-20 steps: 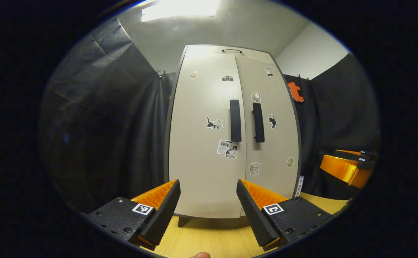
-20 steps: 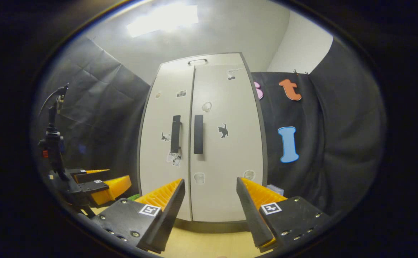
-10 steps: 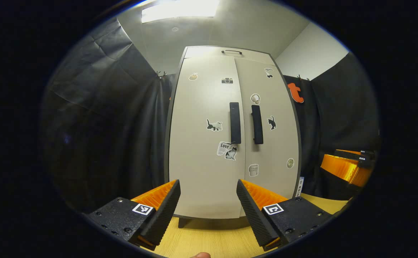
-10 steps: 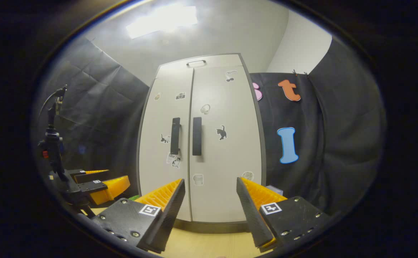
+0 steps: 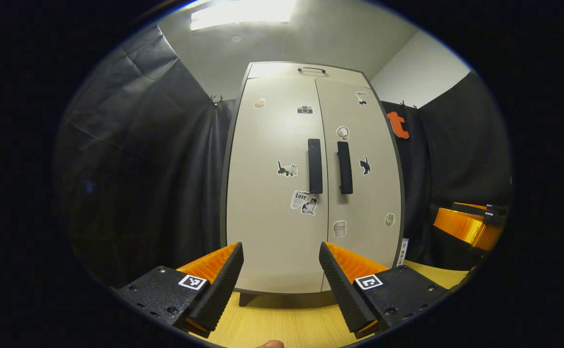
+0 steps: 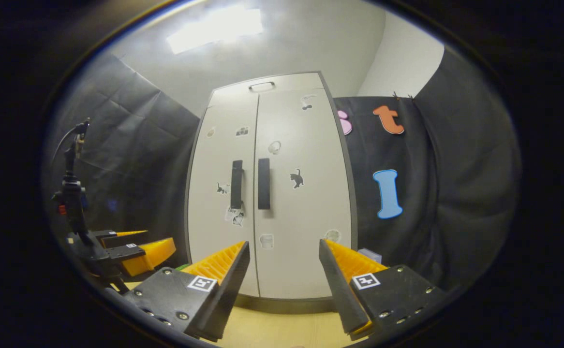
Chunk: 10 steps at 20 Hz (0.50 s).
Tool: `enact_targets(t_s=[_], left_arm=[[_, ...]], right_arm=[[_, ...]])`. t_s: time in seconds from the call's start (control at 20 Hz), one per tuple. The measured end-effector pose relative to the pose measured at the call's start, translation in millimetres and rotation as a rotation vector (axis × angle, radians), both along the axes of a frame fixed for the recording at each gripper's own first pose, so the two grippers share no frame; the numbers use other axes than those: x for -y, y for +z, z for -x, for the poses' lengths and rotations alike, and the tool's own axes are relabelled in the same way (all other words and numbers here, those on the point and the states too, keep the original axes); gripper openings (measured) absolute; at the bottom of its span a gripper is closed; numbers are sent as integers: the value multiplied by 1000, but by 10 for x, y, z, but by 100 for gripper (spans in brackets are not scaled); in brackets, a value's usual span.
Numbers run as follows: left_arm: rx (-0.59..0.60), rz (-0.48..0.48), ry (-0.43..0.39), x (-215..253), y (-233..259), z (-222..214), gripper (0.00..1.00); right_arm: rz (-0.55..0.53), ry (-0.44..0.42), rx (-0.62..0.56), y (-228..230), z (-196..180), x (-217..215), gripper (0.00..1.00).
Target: Grab one shoe with the right hand and put it into the shoe cabinet, grab the other shoe with the left hand and put it into the shoe cabinet; then close the right door with the right hand and the left door with the left hand.
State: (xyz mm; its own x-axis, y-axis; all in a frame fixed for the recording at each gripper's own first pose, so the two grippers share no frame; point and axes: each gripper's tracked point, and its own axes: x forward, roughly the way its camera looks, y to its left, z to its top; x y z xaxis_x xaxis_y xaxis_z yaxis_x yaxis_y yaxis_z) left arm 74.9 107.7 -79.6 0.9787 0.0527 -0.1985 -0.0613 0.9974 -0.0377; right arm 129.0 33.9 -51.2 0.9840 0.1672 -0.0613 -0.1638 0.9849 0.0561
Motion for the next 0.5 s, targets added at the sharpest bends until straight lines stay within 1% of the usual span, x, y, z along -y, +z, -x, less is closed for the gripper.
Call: enact_targets(t_s=[0.05,0.1,0.25,0.3,0.4,0.45,0.5], left_arm=[[0,-1,0,-3,4,-8,94],[-2,-2,0,1,-3,2,96],[-5,-1,-1,4,3,13,96],[-5,-2,-1,1,9,23,94],[-1,-3,0,0,20,23,94],[-1,-4,0,2,23,24,94],[1,-5,-1,2,31,31,96]], right_arm=[[-2,2,0,7,9,2,86],[-3,4,0,10,14,-1,87],[-7,8,1,31,31,-3,87],[-7,9,2,36,40,0,87],[-6,8,5,45,44,2,87],[-5,8,4,49,47,6,84],[-6,8,6,55,59,8,86]])
